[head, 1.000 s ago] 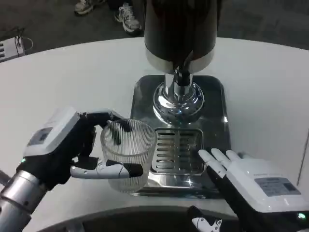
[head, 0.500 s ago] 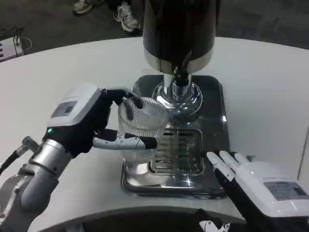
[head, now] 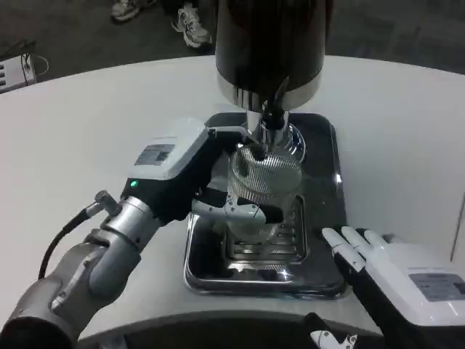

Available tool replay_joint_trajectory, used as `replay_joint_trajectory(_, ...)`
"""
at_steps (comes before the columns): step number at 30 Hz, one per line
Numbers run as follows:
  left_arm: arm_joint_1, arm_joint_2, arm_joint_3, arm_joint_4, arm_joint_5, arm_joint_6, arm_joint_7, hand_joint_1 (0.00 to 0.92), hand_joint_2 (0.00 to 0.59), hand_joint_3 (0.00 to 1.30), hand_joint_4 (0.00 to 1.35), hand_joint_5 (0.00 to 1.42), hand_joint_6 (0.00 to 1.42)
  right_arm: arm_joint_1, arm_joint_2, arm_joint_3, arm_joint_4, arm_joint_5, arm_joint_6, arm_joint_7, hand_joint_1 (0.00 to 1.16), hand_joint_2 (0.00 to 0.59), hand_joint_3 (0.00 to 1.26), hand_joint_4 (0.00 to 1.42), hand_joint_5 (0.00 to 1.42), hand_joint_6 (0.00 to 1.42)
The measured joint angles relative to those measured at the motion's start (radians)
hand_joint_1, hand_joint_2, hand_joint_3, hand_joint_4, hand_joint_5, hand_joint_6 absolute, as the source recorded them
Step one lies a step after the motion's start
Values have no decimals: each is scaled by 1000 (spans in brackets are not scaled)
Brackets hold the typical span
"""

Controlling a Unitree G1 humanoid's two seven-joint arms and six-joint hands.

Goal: Grasp the cup under the faucet to collect the drink, then remove the cup.

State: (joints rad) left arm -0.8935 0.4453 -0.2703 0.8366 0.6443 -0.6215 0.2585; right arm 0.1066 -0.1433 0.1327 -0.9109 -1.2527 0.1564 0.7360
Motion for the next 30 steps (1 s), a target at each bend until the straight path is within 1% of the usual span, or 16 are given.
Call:
replay_joint_trajectory(3,-25,-10,-23,35,1,-3,22,603,0,866,989,1213,1424,-1,-5,-7,0,5,0,0,456,434,35,0,0,0)
replay_joint_trajectory(6,-43,-19,-37,65,0,-4,33,560,0,711,838,1116,1398,-3,-7,-9,0,15,0,0,456,434,35,0,0,0)
replay_joint_trajectory(7,-48,-20,-42,73,0,-5,33,537,0,667,788,1089,1390,-3,-8,-9,1,17,0,0,456,434,35,0,0,0)
replay_joint_trajectory(9,-53,-21,-51,88,-3,-6,33,458,0,587,700,1041,1372,-3,-9,-11,1,21,0,0,456,434,35,0,0,0)
replay_joint_trajectory(11,-56,-22,-56,96,-4,-7,33,393,11,529,645,1010,1351,-3,-11,-13,5,23,0,0,456,434,35,0,0,0)
replay_joint_trajectory(13,-59,-22,-60,100,-4,-7,33,325,21,493,614,994,1357,-4,-13,-15,10,25,0,0,456,434,35,0,0,0)
replay_joint_trajectory(15,-60,-23,-64,113,-4,-8,33,288,29,475,574,983,1346,-6,-16,-18,17,30,0,0,456,434,35,0,0,0)
replay_joint_trajectory(17,-60,-24,-66,128,-4,-9,33,253,31,435,508,927,1313,-11,-19,-22,25,37,0,0,456,434,35,0,0,0)
replay_joint_trajectory(18,-60,-24,-66,129,-4,-10,33,236,30,390,466,884,1295,-15,-20,-23,30,40,0,0,456,434,35,0,0,0)
replay_joint_trajectory(19,-60,-24,-66,129,-4,-13,33,218,24,365,442,871,1279,-20,-21,-23,35,41,0,0,456,434,35,0,0,0)
replay_joint_trajectory(22,-60,-23,-65,129,-6,-22,33,193,20,320,376,799,1231,-24,-21,-25,40,44,1,0,456,434,35,0,0,0)
replay_joint_trajectory(25,-61,-21,-61,129,-11,-31,33,164,10,243,284,704,1171,-26,-21,-27,42,52,1,-1,456,434,35,0,0,0)
replay_joint_trajectory(30,-61,-16,-54,125,-25,-49,31,141,10,199,227,636,1136,-31,-21,-29,47,61,4,-2,456,434,35,0,0,0)
